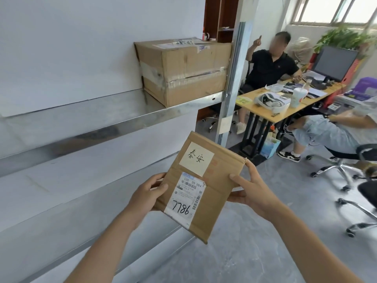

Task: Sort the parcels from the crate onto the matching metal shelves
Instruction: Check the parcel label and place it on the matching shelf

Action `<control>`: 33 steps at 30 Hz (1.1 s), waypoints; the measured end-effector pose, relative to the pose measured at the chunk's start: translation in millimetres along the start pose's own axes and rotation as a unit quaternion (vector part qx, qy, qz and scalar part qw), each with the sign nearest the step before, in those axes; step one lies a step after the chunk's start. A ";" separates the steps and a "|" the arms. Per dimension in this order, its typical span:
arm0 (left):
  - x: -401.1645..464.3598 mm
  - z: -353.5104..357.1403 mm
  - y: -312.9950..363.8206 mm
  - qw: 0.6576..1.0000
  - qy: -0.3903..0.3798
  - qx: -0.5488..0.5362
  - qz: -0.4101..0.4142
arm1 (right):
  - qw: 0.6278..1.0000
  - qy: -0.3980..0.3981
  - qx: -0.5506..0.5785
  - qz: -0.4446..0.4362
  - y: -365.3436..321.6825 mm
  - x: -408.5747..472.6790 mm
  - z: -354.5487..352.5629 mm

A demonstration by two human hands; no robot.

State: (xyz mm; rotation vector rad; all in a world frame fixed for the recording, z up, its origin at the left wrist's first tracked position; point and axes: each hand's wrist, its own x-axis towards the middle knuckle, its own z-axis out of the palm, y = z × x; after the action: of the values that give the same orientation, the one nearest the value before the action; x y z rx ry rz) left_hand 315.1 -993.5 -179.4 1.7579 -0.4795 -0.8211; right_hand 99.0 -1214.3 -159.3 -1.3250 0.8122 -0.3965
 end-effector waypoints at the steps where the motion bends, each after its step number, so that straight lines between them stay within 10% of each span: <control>1: 8.2 -1.7 1.5 1.000 0.000 0.005 -0.005 | 1.000 0.003 0.002 0.004 0.5 7.6 1.3; 33: 182.0 19.7 3.6 0.964 0.240 -0.047 -0.106 | 0.983 0.027 0.125 0.135 27.4 183.7 44.6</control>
State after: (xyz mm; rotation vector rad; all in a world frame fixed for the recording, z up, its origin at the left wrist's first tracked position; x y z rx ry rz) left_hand 424.8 -1130.1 -232.8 1.8599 0.0710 -0.5232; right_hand 249.4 -1301.7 -238.4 -0.9599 0.9424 -0.3086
